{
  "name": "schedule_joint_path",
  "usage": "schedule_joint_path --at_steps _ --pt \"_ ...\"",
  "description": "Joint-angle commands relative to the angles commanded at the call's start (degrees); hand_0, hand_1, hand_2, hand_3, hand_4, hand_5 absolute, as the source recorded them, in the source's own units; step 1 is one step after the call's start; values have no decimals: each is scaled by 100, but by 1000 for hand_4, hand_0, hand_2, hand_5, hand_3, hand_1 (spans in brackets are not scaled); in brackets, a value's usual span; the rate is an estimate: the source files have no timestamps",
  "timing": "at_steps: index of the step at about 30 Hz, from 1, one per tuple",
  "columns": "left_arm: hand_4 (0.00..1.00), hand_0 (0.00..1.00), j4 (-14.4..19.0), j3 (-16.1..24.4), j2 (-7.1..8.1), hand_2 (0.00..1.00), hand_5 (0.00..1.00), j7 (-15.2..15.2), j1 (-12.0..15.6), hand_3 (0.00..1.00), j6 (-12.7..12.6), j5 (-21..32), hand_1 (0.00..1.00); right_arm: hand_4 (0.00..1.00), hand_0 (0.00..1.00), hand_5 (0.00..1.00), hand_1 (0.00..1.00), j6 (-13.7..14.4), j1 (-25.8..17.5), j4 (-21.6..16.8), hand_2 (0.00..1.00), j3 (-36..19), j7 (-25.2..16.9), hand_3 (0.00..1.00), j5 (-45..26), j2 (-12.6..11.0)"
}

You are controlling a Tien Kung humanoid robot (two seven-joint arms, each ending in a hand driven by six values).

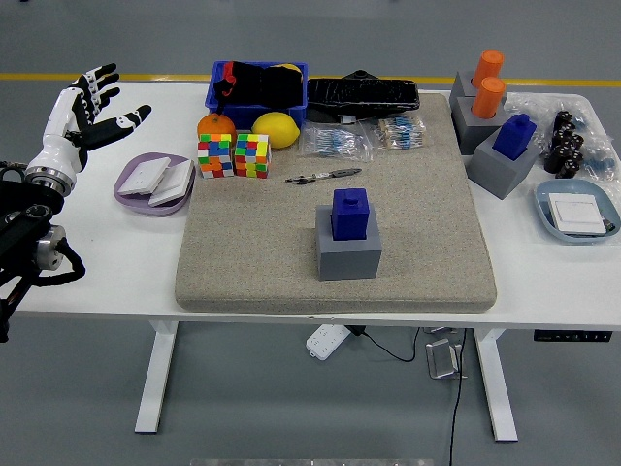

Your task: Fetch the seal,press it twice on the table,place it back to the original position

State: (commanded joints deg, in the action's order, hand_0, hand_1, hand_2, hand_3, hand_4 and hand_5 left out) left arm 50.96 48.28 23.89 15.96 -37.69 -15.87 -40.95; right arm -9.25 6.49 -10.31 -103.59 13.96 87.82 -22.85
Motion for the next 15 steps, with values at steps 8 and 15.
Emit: schedule_joint_path --at_steps 8,15 --pt "864 944 8 24 -13 903 88 2 -1 888 -2 -13 880 827 884 530 748 21 -1 0 728 -11 -27 738 14 25" --pt "864 945 19 42 -23 903 89 5 -9 888 -6 -20 880 827 884 528 748 10 -22 0 727 -54 -38 738 38 6"
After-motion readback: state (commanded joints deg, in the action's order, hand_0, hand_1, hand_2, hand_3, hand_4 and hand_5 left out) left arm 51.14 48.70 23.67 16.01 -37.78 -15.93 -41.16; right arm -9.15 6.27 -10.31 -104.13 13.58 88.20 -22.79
